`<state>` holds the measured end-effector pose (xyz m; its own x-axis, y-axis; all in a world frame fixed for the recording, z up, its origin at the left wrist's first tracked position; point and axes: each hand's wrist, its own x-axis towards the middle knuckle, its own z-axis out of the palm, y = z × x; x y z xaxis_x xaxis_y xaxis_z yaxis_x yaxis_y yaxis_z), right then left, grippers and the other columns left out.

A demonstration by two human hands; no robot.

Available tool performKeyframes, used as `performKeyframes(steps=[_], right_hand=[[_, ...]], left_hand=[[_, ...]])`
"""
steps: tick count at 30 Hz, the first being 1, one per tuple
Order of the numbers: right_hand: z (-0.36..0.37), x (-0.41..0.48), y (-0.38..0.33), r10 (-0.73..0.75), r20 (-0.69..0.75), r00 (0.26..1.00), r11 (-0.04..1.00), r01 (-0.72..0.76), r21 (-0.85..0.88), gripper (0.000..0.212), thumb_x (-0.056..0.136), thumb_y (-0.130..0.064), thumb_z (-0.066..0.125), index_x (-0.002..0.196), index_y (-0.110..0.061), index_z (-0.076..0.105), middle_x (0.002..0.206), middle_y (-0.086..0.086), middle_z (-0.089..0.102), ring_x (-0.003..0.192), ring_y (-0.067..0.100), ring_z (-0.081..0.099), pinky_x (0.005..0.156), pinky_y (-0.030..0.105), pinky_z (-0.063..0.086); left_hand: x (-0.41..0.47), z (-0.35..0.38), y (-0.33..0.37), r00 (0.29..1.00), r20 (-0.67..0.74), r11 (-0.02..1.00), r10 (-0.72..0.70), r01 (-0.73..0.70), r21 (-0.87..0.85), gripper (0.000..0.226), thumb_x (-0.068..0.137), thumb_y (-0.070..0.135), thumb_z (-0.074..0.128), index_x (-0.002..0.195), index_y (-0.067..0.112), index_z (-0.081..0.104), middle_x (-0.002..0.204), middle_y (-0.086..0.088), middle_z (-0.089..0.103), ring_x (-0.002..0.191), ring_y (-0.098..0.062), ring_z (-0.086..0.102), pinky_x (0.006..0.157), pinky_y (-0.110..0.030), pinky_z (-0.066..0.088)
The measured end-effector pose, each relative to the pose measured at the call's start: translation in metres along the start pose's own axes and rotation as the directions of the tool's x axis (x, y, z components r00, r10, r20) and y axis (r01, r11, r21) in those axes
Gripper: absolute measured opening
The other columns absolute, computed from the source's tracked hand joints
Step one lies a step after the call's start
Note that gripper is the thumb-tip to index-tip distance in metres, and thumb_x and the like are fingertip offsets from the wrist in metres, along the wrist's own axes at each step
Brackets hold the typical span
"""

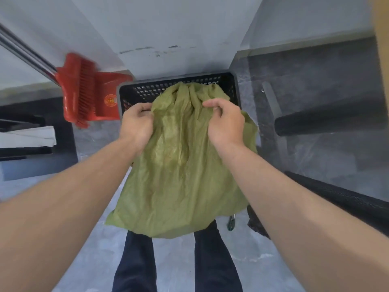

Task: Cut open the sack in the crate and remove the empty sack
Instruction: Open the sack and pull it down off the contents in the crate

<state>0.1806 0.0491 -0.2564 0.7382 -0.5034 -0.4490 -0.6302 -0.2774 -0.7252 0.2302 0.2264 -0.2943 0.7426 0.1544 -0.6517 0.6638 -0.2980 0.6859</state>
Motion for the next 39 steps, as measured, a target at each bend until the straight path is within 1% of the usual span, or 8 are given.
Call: performKeyframes(steps=[3,9,13,21,26,33,37,39], right_hand=[[0.013,0.029,-0.014,0.011,-0.018,1.0,0.999,-0.012,-0.039,0.034,0.104,-0.005,0.044,0.116,-0.019,0.073,0.127,-0.004,0.067,0.118,0.015,0.061,0.103,0.029,0.049],[0.036,0.048,-0.03,0.027,0.238,0.971,0.995,-0.004,-0.099,0.042,0.096,-0.015,0.059,0.136,-0.026,0.062,0.112,-0.003,0.068,0.062,-0.004,0.06,0.067,0.016,0.051],[0.049,0.043,-0.037,-0.02,0.264,0.964,0.987,0.061,-0.148,0.04,0.095,-0.022,0.062,0.134,-0.027,0.065,0.16,0.003,0.036,0.147,0.017,0.032,0.116,0.026,0.021],[0.049,0.041,-0.028,0.004,0.296,0.955,0.97,0.068,-0.233,0.032,0.096,-0.022,0.062,0.127,-0.022,0.069,0.144,-0.001,0.053,0.134,0.015,0.048,0.109,0.019,0.029],[0.042,0.041,-0.016,0.043,0.296,0.954,0.969,0.032,-0.244,0.031,0.097,-0.024,0.06,0.128,-0.023,0.067,0.14,-0.001,0.053,0.115,0.017,0.057,0.108,0.027,0.038],[0.044,0.042,0.001,0.082,0.275,0.958,0.963,-0.006,-0.268,0.032,0.096,-0.022,0.061,0.128,-0.022,0.067,0.143,0.001,0.053,0.136,0.019,0.046,0.116,0.035,0.034],[0.044,0.045,0.008,0.053,0.231,0.971,0.955,0.019,-0.297,0.033,0.095,-0.018,0.063,0.128,-0.02,0.067,0.141,0.0,0.051,0.129,0.014,0.049,0.098,0.011,0.027],[0.043,0.046,0.013,0.032,0.173,0.984,0.932,0.033,-0.36,0.036,0.093,-0.017,0.065,0.128,-0.022,0.067,0.142,0.001,0.047,0.125,0.013,0.049,0.096,0.004,0.026]], left_hand=[[0.015,-0.004,-0.001,0.994,0.107,0.995,0.001,-0.011,0.098,0.039,0.103,0.011,0.059,0.141,0.018,0.06,0.125,0.008,0.065,0.105,-0.004,0.064,0.088,-0.015,0.051],[0.04,-0.006,-0.001,0.99,0.129,0.986,-0.051,0.03,0.162,0.031,0.103,0.014,0.06,0.133,0.013,0.067,0.116,0.007,0.068,0.079,0.014,0.06,0.056,0.007,0.036],[0.049,-0.01,0.002,0.989,0.136,0.981,-0.057,0.031,0.19,0.034,0.103,0.014,0.059,0.136,0.009,0.065,0.117,0.003,0.065,0.079,0.012,0.054,0.057,0.007,0.036],[0.056,-0.017,0.01,0.972,0.234,0.951,-0.032,-0.042,0.305,0.026,0.1,0.023,0.064,0.124,0.021,0.073,0.123,0.006,0.071,0.113,-0.009,0.063,0.101,-0.022,0.045],[0.057,-0.025,0.01,0.961,0.275,0.881,-0.042,-0.094,0.463,0.048,0.098,0.041,0.063,0.144,0.028,0.06,0.151,0.005,0.056,0.139,-0.015,0.051,0.119,-0.034,0.037],[0.061,-0.023,0.004,0.962,0.265,0.884,-0.066,-0.067,0.462,0.043,0.104,0.034,0.056,0.146,0.027,0.058,0.161,-0.001,0.045,0.147,-0.022,0.043,0.119,-0.032,0.032],[0.062,-0.021,0.0,0.965,0.255,0.872,-0.068,-0.067,0.485,0.044,0.104,0.031,0.056,0.148,0.026,0.056,0.159,-0.001,0.047,0.144,-0.022,0.047,0.117,-0.034,0.036],[0.065,-0.02,-0.006,0.966,0.251,0.856,-0.056,-0.083,0.51,0.047,0.104,0.029,0.056,0.151,0.026,0.052,0.131,0.005,0.065,0.114,-0.013,0.063,0.096,-0.023,0.046]])
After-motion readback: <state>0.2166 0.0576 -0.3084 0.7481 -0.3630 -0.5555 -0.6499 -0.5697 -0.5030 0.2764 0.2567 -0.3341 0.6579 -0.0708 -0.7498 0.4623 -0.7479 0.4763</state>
